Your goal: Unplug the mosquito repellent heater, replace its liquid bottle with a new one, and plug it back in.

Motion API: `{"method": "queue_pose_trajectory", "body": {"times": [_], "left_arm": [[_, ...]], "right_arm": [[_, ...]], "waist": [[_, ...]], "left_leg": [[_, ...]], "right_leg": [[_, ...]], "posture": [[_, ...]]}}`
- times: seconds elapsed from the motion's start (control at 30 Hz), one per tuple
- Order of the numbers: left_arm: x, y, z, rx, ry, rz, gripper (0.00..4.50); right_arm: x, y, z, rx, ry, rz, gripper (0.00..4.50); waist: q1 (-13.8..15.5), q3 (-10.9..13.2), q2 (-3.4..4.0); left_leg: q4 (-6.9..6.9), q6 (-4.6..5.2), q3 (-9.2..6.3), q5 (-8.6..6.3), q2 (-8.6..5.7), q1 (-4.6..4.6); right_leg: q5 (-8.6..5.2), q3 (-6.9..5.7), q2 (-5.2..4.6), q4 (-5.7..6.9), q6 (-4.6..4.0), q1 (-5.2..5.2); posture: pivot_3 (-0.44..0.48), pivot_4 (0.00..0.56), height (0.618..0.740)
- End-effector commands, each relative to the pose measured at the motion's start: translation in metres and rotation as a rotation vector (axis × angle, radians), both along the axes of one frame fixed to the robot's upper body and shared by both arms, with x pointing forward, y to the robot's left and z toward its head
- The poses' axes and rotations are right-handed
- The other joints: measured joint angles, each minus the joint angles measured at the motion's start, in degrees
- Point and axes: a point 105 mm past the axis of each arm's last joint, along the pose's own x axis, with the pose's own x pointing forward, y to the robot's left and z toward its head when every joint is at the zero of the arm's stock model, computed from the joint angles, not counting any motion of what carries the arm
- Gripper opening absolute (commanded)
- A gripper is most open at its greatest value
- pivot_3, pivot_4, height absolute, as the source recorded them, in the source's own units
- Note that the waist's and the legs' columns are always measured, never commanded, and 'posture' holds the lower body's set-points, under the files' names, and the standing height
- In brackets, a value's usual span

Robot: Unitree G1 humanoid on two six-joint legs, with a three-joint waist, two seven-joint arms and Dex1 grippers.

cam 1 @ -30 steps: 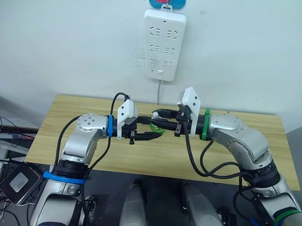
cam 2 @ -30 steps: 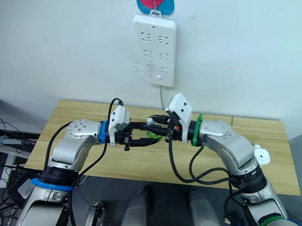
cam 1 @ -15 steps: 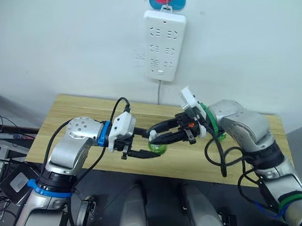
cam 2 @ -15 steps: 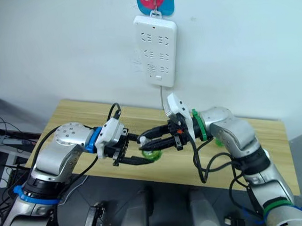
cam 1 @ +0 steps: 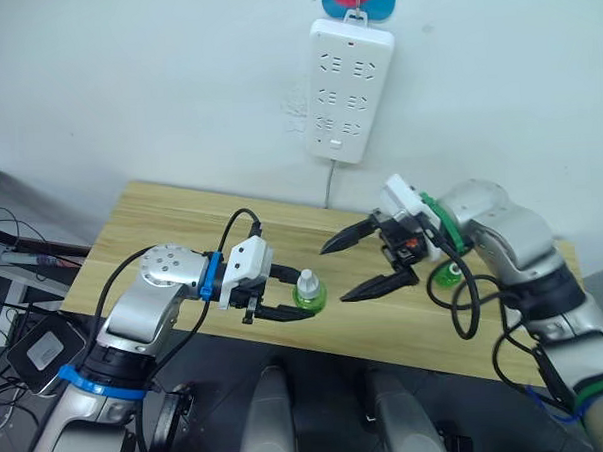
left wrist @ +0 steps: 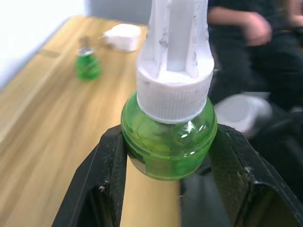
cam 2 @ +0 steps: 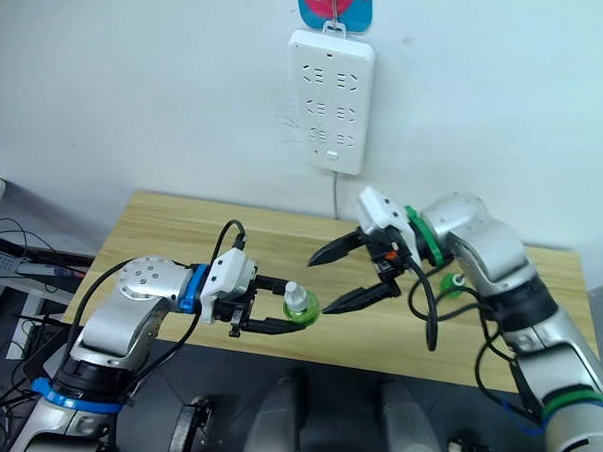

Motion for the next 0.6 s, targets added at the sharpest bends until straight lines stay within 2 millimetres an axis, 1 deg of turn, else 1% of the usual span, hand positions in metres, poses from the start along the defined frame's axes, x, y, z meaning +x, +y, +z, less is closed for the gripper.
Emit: {"method": "queue_pose_trajectory", "body": {"times": [0.03, 0.1, 0.17, 0.3, 0.43, 0.53, 0.6], "left_arm": [[0.012, 0.0, 0.005, -0.039, -0.043, 0.073, 2.16], [0.02, 0.001, 0.006, -0.062, -0.044, 0.134, 2.16], [0.027, 0.002, 0.008, -0.075, -0.052, 0.174, 2.16], [0.034, -0.002, 0.01, -0.088, -0.069, 0.202, 2.16], [0.034, -0.008, 0.01, -0.093, -0.071, 0.191, 2.16], [0.034, -0.01, 0.009, -0.092, -0.07, 0.183, 2.16], [0.034, -0.011, 0.009, -0.092, -0.07, 0.182, 2.16]], "right_arm": [[-0.001, -0.004, 0.001, 0.044, -0.058, -0.145, 4.46], [0.002, -0.003, -0.003, 0.074, -0.091, -0.255, 4.46], [0.005, 0.003, -0.005, 0.123, -0.107, -0.363, 4.46], [0.011, 0.026, -0.007, 0.213, -0.153, -0.521, 4.46], [0.012, 0.044, -0.006, 0.262, -0.141, -0.575, 4.46], [0.012, 0.05, -0.006, 0.281, -0.13, -0.582, 4.46], [0.012, 0.051, -0.006, 0.286, -0.123, -0.584, 4.09]], "waist": [[-0.2, 0.0, 0.0], [-0.5, 0.0, 0.0], [-0.8, 0.0, 0.0], [-1.7, 0.0, 0.0], [-1.8, 0.0, 0.0], [-1.8, 0.0, 0.0], [-1.8, 0.0, 0.0]], "left_leg": [[0.0, 0.0, 0.01, 0.0, 0.01, -0.02], [0.0, 0.0, -0.01, 0.0, 0.02, -0.01], [0.02, 0.0, -0.01, 0.01, 0.05, 0.01], [0.03, -0.08, -0.03, 0.06, 0.06, 0.04], [0.03, -0.08, -0.01, 0.06, 0.04, 0.03], [0.04, -0.09, -0.01, 0.06, 0.03, 0.03], [0.04, -0.09, -0.01, 0.06, 0.03, 0.03]], "right_leg": [[0.0, 0.02, 0.0, 0.01, 0.0, -0.03], [0.0, 0.02, 0.01, 0.05, 0.0, -0.03], [0.0, 0.03, 0.05, 0.12, -0.01, -0.04], [0.0, 0.05, 0.08, 0.16, 0.0, -0.02], [0.01, 0.06, 0.05, 0.14, 0.0, -0.02], [0.01, 0.06, 0.05, 0.14, -0.01, -0.02], [0.01, 0.06, 0.05, 0.14, -0.01, -0.01]], "posture": [[0.063, 0.287, 0.74], [0.054, 0.291, 0.74], [0.047, 0.293, 0.74], [0.042, 0.296, 0.74], [0.023, 0.295, 0.74], [0.023, 0.295, 0.74], [0.023, 0.295, 0.74]]}}
